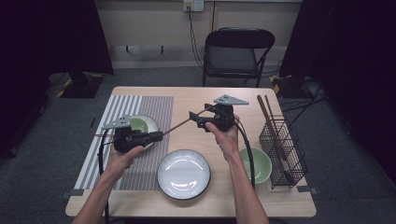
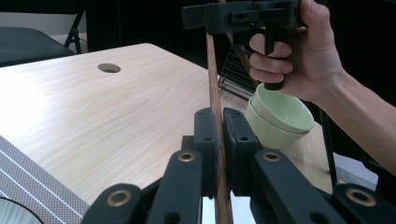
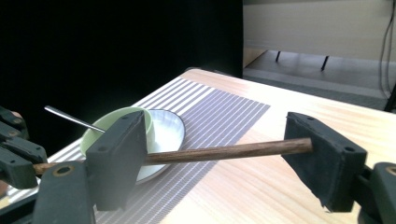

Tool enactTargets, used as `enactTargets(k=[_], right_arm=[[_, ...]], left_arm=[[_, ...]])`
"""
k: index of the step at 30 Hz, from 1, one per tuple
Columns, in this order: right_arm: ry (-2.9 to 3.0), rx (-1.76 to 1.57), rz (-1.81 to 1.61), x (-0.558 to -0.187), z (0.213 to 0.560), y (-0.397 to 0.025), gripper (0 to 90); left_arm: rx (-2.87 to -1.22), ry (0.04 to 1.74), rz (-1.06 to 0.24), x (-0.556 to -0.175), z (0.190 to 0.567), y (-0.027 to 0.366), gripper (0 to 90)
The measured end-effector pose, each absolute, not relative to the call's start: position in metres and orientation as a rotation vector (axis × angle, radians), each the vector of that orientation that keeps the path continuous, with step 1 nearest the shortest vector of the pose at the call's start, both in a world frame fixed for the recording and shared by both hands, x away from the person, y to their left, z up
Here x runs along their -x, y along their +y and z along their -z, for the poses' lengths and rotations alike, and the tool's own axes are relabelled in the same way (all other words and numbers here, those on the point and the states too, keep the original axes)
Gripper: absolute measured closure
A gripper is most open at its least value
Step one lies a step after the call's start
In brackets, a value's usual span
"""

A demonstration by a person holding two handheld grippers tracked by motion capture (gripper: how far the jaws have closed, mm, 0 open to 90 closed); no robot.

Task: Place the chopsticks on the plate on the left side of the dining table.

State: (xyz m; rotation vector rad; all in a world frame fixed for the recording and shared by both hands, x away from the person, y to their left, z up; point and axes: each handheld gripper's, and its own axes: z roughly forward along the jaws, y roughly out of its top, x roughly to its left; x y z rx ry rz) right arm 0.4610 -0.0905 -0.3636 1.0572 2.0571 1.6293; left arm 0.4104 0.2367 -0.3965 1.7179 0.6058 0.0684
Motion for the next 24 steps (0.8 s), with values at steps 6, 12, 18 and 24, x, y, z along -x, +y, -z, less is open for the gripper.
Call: enactTargets(k=[6,12,18,24], right_arm=[[2.066,-1.054,-1.621,-0.462,0.367,-0.091,21.0],[2.082,-1.047,-1.619,-0.459,0.37,-0.086,20.8],[2.119,-1.04,-1.559,-0.455,0.379,-0.079,20.2],[2.149,-1.094,-1.493,-0.458,0.397,-0.076,20.5]], left_arm=[[-1.732,0.618,-0.087,-0.413,0.398,0.239,85.0],[-1.734,0.625,-0.114,-0.411,0.4,0.25,85.0],[-1.739,0.656,-0.138,-0.408,0.404,0.264,85.0],[-1.753,0.688,-0.156,-0.402,0.409,0.274,85.0]])
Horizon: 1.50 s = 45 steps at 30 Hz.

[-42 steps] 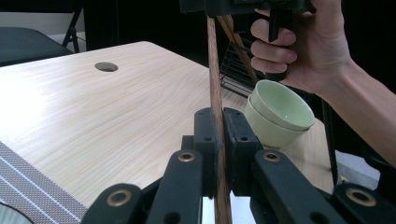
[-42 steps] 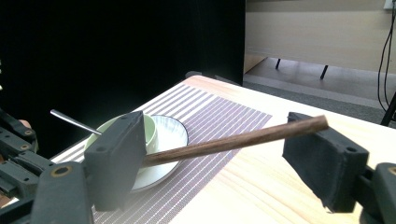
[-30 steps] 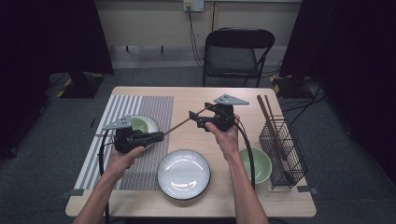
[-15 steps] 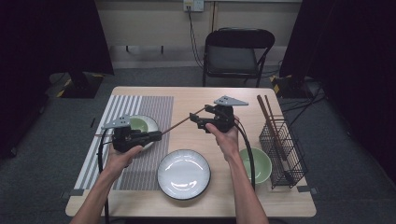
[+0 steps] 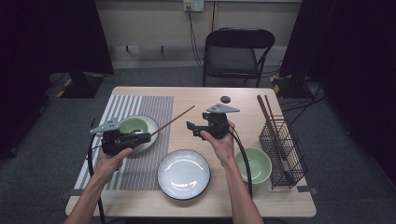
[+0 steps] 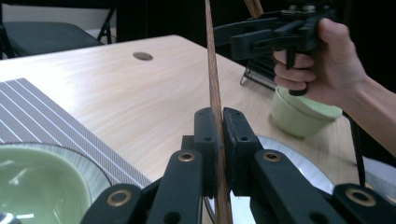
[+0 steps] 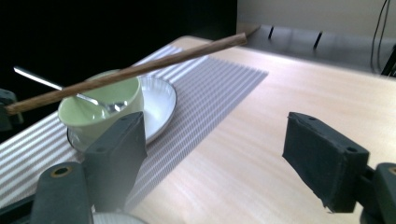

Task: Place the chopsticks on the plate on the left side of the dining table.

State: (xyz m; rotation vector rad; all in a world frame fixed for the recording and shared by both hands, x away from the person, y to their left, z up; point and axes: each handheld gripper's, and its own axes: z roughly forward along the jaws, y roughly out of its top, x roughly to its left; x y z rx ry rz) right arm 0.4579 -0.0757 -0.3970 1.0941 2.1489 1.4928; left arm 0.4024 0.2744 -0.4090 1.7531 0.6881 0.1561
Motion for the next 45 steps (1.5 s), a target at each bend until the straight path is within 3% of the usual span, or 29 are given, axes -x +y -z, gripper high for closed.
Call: enactTargets(k=[19,27,45], right_arm=[[2.302,-1.163,-1.28,-0.467,0.45,-0.059,18.6],[2.299,-1.218,-1.159,-0.481,0.473,-0.061,23.7],[2.289,-1.183,-0.984,-0.487,0.499,-0.055,24.6]], left_arm=[[-1.812,0.733,-0.171,-0.388,0.425,0.309,85.0],[-1.837,0.785,-0.168,-0.384,0.442,0.33,85.0],[-1.881,0.82,-0.164,-0.386,0.461,0.338,85.0]])
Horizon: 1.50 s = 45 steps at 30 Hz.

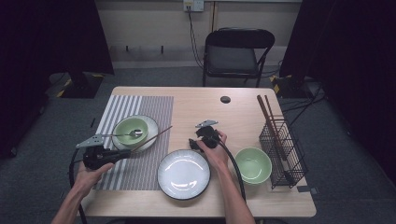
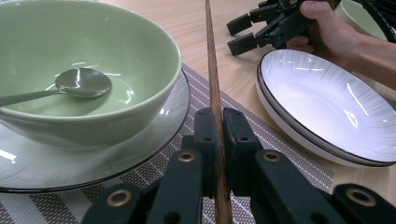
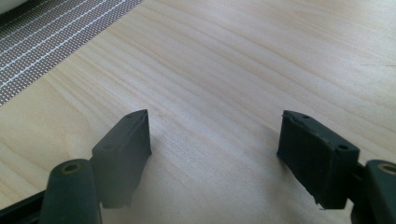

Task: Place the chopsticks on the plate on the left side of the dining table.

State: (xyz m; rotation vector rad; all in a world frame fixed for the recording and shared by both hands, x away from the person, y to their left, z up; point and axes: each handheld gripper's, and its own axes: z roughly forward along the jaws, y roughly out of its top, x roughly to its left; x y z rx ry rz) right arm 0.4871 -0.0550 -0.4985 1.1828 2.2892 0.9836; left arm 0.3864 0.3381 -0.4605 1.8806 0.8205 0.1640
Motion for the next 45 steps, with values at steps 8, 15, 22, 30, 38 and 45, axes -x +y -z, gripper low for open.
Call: enactTargets(k=[8,15,22,30,38,45], right_arm=[[2.274,-1.178,-1.006,-0.486,0.501,-0.056,23.8],[2.272,-1.18,-1.006,-0.486,0.501,-0.056,23.8],[2.272,-1.18,-1.006,-0.486,0.501,-0.056,23.7],[2.272,-1.18,-1.006,-0.486,0.501,-0.056,23.8],[2.272,-1.18,-1.007,-0.486,0.501,-0.056,23.8],[2.272,-1.181,-1.007,-0.486,0.501,-0.056,23.8]], left_arm=[[-1.905,0.831,-0.171,-0.387,0.465,0.34,85.0],[-1.913,0.855,-0.169,-0.391,0.471,0.343,85.0],[-1.902,0.887,-0.173,-0.395,0.475,0.35,85.0],[-1.909,0.917,-0.193,-0.401,0.479,0.352,84.8],[-1.874,0.971,-0.208,-0.406,0.483,0.359,83.7],[-1.878,0.985,-0.237,-0.407,0.484,0.357,81.6]])
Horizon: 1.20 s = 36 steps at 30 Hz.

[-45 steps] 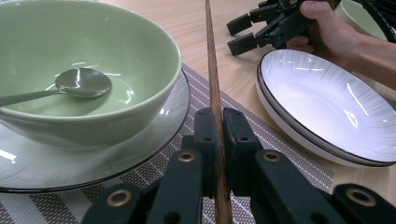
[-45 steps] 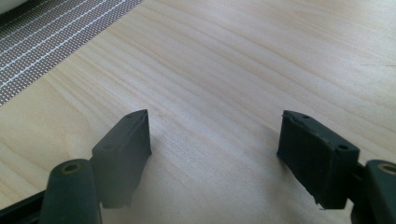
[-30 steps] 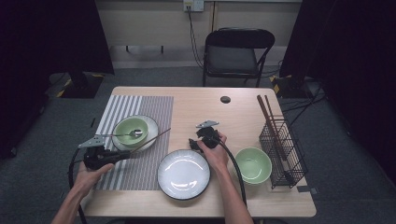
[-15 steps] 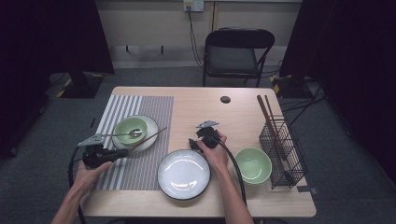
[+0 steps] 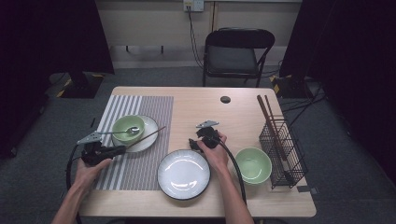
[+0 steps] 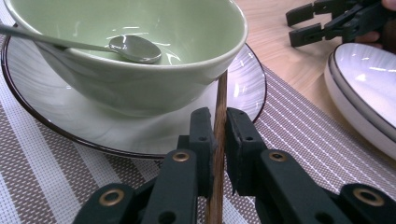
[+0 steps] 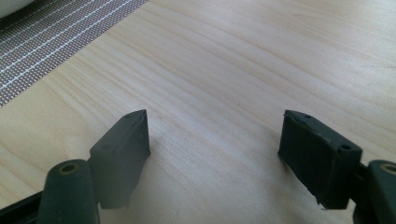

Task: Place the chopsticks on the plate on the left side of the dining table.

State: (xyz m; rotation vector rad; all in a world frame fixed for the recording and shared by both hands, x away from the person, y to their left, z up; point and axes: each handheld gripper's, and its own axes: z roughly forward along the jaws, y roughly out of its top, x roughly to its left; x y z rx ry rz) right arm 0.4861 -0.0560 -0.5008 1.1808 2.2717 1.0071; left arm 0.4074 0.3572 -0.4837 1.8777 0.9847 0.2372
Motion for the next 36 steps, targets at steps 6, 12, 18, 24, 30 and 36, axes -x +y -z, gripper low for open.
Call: enactTargets(k=[6,12,18,24,30,36], right_arm=[[2.272,-1.18,-1.007,-0.4861,0.5008,-0.0561,23.8],[2.272,-1.18,-1.007,-0.4861,0.5008,-0.0561,23.8],[2.272,-1.181,-1.007,-0.4861,0.5008,-0.0561,23.8],[2.272,-1.18,-1.007,-0.4861,0.5008,-0.0561,23.8],[2.272,-1.18,-1.007,-0.4861,0.5008,-0.0561,23.8],[2.272,-1.181,-1.007,-0.4861,0.5008,-0.0561,23.8]], left_arm=[[-1.871,1.007,-0.256,-0.4087,0.4848,0.3572,78.7],[-1.872,1.012,-0.264,-0.4088,0.4849,0.3572,80.7],[-1.857,1.018,-0.258,-0.4102,0.4859,0.3559,81.8],[-1.852,1.031,-0.259,-0.4122,0.4869,0.3536,80.6],[-1.854,1.03,-0.259,-0.412,0.4861,0.3544,75.1],[-1.839,1.032,-0.259,-0.4098,0.483,0.3572,69.4]])
